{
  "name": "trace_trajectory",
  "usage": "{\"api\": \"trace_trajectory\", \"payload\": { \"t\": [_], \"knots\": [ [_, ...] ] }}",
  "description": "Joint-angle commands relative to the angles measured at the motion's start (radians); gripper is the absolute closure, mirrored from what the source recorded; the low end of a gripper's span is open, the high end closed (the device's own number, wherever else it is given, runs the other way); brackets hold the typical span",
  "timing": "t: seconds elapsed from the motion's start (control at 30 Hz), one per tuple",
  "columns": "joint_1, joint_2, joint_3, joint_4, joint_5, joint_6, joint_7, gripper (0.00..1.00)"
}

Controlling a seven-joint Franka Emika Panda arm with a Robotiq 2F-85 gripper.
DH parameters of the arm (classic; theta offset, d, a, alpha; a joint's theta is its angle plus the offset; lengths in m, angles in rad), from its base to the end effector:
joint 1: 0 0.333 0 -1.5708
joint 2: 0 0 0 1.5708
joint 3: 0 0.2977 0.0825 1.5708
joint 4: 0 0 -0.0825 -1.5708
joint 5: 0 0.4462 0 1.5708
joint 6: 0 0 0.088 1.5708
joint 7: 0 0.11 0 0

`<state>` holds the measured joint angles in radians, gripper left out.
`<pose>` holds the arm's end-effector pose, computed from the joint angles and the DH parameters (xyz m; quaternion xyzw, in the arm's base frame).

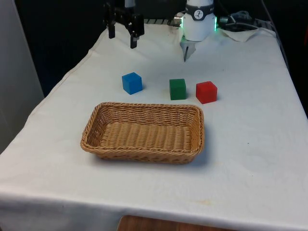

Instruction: Pick up the blue cube and place it into the basket.

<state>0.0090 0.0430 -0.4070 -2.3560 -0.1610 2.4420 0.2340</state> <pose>0.5070 -0.2151 0.2498 0.9655 -0.2519 0.0175 0.0633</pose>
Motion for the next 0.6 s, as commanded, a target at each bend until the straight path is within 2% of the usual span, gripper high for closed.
{"api": "trace_trajectory", "payload": {
  "t": [0.0, 0.07, 0.1, 0.17, 0.33, 0.37, 0.4, 0.57],
  "knots": [
    [0.0, -0.002, 0.0, -0.008, 0.007, 0.018, 0.0, 0.0],
    [0.001, 0.0, 0.001, -0.012, 0.011, 0.025, -0.001, 0.0],
    [0.001, 0.0, 0.0, -0.006, 0.002, 0.008, 0.001, 0.0],
    [0.001, 0.009, 0.002, -0.022, 0.026, 0.048, -0.005, 0.0],
    [0.001, 0.028, 0.005, -0.037, 0.051, 0.092, -0.01, 0.0],
    [0.001, 0.027, 0.001, -0.031, 0.03, 0.076, 0.0, 0.0],
    [0.001, 0.033, 0.006, -0.039, 0.057, 0.1, -0.01, 0.0],
    [0.001, 0.067, 0.011, -0.046, 0.092, 0.137, -0.02, 0.0]
  ]
}}
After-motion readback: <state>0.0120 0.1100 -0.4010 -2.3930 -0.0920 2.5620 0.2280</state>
